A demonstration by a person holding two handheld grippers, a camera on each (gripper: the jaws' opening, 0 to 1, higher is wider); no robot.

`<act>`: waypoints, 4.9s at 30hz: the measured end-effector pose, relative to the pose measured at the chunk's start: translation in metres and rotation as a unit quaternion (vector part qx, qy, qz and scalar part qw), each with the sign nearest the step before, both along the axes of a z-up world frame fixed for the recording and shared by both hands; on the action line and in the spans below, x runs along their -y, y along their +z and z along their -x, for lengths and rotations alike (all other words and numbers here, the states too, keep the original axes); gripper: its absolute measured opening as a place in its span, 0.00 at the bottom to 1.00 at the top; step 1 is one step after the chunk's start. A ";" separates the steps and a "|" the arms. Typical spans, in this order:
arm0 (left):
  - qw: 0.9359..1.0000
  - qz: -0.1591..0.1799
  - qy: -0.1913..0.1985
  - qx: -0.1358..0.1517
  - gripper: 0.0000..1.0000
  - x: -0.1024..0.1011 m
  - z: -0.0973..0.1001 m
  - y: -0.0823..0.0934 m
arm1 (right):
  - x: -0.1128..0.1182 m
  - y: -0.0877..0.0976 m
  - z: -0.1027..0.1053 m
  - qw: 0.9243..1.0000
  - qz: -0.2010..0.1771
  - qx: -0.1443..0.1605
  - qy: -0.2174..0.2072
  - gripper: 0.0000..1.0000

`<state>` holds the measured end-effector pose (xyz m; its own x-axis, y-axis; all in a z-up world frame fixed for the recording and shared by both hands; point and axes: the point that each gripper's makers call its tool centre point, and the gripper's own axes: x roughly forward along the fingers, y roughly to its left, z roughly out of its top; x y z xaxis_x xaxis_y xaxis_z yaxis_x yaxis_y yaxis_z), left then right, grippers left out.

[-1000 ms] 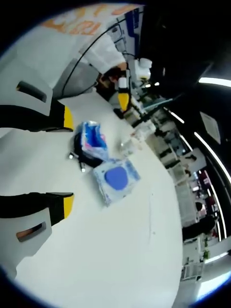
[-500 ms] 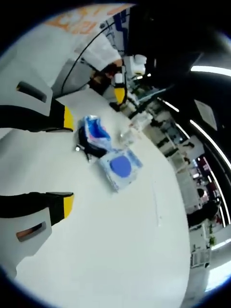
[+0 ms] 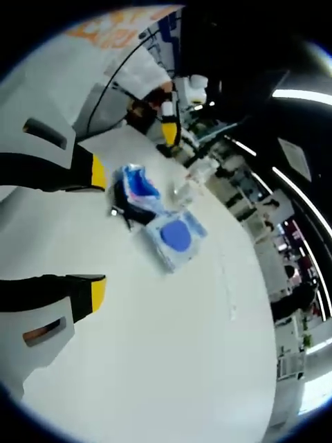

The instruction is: Arrange the tabletop items into an orderly group along one side of the table until the central work area is clear of visible clutter.

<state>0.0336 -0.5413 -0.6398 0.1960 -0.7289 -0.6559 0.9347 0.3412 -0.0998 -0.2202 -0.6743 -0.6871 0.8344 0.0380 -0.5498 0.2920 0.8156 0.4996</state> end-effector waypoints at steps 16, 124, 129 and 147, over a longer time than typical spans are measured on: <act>1.000 0.011 -0.027 0.008 0.59 0.016 0.007 0.002 | 0.005 0.016 -0.025 1.000 -0.026 0.006 -0.001 0.47; 0.994 -0.086 0.052 -0.041 0.20 0.129 -0.013 -0.121 | 0.105 -0.074 -0.082 0.983 -0.115 -0.037 -0.140 0.24; 0.990 -0.078 0.083 -0.084 0.19 0.128 -0.006 -0.134 | 0.097 -0.076 -0.094 0.982 -0.122 -0.040 -0.135 0.11; 0.992 -0.027 0.117 -0.041 0.00 0.111 -0.037 -0.099 | 0.079 -0.048 -0.137 0.993 -0.073 -0.014 -0.089 0.00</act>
